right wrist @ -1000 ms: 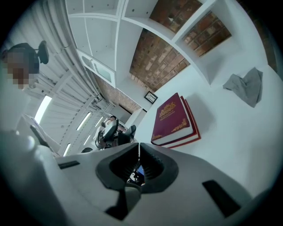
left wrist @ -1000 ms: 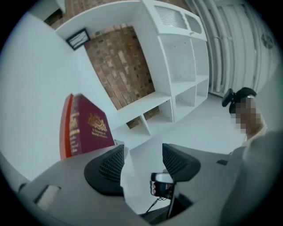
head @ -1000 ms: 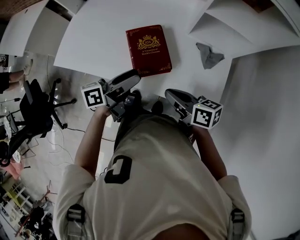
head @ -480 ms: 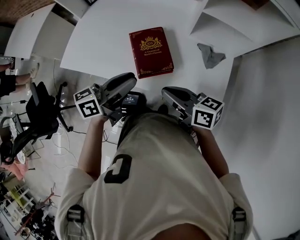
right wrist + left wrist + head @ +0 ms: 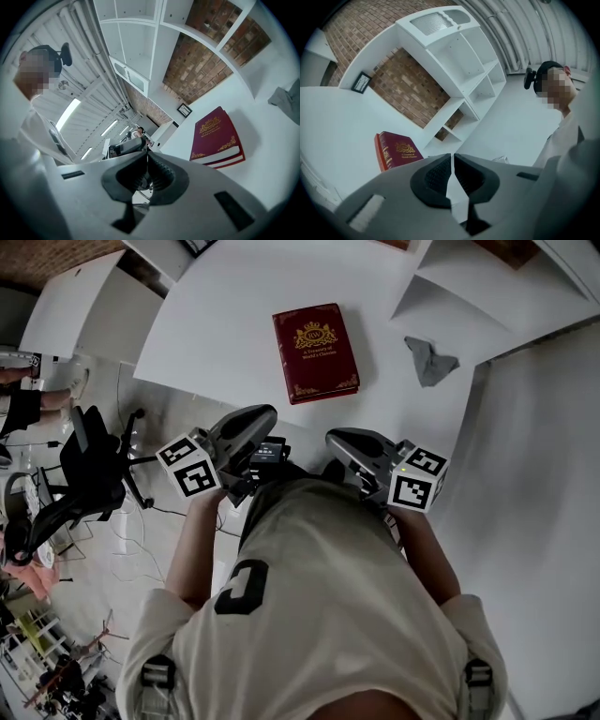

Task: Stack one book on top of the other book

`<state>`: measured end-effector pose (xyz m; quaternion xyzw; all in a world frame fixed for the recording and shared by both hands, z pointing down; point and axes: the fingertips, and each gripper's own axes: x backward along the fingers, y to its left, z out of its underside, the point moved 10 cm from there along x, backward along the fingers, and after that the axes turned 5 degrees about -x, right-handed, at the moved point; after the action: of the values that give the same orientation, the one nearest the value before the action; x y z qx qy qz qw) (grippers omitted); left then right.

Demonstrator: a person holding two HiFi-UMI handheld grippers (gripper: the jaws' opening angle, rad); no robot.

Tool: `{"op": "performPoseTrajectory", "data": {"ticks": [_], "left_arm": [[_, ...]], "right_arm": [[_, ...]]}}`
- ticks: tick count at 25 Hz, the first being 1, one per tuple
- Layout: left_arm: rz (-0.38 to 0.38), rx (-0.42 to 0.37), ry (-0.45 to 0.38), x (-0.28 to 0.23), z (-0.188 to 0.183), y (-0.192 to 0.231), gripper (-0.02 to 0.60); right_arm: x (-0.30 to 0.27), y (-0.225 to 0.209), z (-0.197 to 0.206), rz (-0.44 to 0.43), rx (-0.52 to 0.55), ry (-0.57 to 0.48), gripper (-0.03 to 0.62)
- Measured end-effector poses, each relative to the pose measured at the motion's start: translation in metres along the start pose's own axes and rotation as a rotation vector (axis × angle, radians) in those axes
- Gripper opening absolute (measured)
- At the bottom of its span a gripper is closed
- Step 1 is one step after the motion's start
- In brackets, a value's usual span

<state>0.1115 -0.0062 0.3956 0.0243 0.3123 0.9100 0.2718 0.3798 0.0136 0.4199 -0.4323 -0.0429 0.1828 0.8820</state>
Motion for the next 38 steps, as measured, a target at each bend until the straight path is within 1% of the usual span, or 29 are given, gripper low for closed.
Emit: {"op": "performPoseTrajectory", "data": {"ticks": [2, 5, 8, 13, 17, 20, 28, 33, 38], "left_arm": [[-0.002, -0.019, 0.032, 0.004, 0.001, 0.001, 0.020], [-0.004, -0.101, 0.083, 0.012, -0.006, 0.007, 0.020], [-0.007, -0.149, 0.100, 0.028, -0.015, 0.014, 0.020], [-0.025, -0.142, 0.073, 0.074, -0.014, 0.032, 0.020], [-0.005, -0.131, 0.065, 0.101, -0.010, 0.040, 0.020], [0.018, -0.135, 0.069, 0.113, -0.004, 0.042, 0.020], [0.108, -0.224, 0.153, 0.119, 0.006, 0.038, 0.020], [0.152, -0.222, 0.159, 0.126, 0.004, 0.041, 0.020], [0.176, -0.259, 0.187, 0.133, 0.002, 0.041, 0.020]], "right_arm": [[-0.006, 0.005, 0.001, 0.003, -0.012, -0.006, 0.008], [-0.024, 0.009, -0.002, -0.003, -0.032, -0.007, 0.008], [-0.045, 0.019, 0.000, -0.014, -0.028, 0.013, 0.008], [-0.079, 0.034, 0.014, 0.022, -0.021, 0.083, 0.008], [-0.098, 0.050, 0.025, 0.058, -0.004, 0.120, 0.008], [-0.105, 0.060, 0.034, 0.088, 0.012, 0.126, 0.008], [-0.112, 0.083, 0.055, 0.178, 0.021, 0.092, 0.008], [-0.114, 0.096, 0.067, 0.216, 0.025, 0.049, 0.008], [-0.120, 0.104, 0.074, 0.232, 0.025, 0.011, 0.008]]}}
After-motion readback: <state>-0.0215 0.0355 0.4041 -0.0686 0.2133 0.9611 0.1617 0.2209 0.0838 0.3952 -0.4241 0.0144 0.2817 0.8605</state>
